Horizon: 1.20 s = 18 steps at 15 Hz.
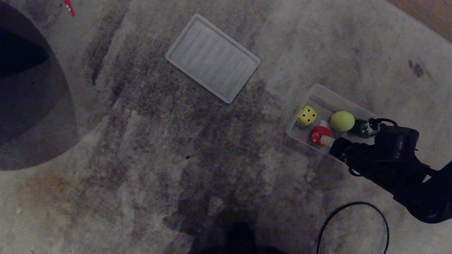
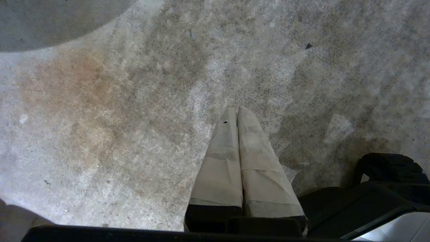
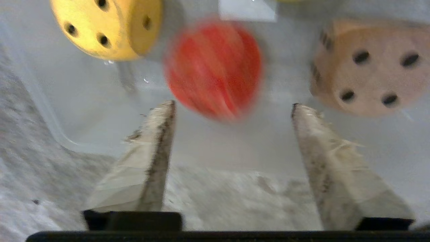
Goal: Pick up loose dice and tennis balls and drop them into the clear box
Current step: Put the toys in the box, then pick up the ball on the table
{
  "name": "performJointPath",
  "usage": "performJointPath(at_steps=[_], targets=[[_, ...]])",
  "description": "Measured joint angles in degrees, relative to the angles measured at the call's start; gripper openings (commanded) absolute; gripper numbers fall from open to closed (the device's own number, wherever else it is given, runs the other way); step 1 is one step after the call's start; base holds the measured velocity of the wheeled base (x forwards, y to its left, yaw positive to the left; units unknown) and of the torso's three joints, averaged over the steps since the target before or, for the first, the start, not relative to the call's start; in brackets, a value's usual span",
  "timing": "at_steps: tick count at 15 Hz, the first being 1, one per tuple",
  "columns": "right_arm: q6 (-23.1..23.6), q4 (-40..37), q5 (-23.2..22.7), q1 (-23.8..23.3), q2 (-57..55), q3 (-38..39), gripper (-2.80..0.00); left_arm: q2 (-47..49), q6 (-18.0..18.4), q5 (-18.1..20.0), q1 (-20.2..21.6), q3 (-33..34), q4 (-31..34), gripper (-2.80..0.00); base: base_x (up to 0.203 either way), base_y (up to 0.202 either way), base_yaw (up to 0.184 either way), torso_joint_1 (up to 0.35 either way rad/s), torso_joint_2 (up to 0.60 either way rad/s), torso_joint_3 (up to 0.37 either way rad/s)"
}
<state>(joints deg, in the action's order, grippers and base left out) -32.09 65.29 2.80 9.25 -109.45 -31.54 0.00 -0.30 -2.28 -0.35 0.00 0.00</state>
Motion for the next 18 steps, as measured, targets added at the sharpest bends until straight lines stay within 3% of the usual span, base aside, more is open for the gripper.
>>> performJointPath(at_steps=[6,7,10,13,18], targets=[[3.74,1.71,0.09,1.47,5.67,8.38,0.00,0.00,-0.02,0.02,0.05,0.00,0.00,-2.80,0.000,0.000,0.000,0.000,0.00,0.000],[3.74,2.29,0.15,1.98,7.47,10.20,-2.80,0.00,-0.02,0.02,0.04,0.00,0.00,-2.80,0.000,0.000,0.000,0.000,0.00,0.000],[3.99,1.90,-0.29,2.75,15.32,16.77,-2.80,0.00,0.00,0.00,0.00,0.00,0.00,-2.80,0.000,0.000,0.000,0.000,0.00,0.000],[7.59,-3.43,-0.79,4.15,27.07,23.36,-2.80,0.00,-0.01,-0.01,0.00,0.00,0.00,-2.80,0.000,0.000,0.000,0.000,0.00,0.000],[16.42,-24.60,-0.36,3.17,56.93,29.62,-2.80,0.00,0.00,0.00,0.00,0.00,0.00,-2.80,0.000,0.000,0.000,0.000,0.00,0.000]])
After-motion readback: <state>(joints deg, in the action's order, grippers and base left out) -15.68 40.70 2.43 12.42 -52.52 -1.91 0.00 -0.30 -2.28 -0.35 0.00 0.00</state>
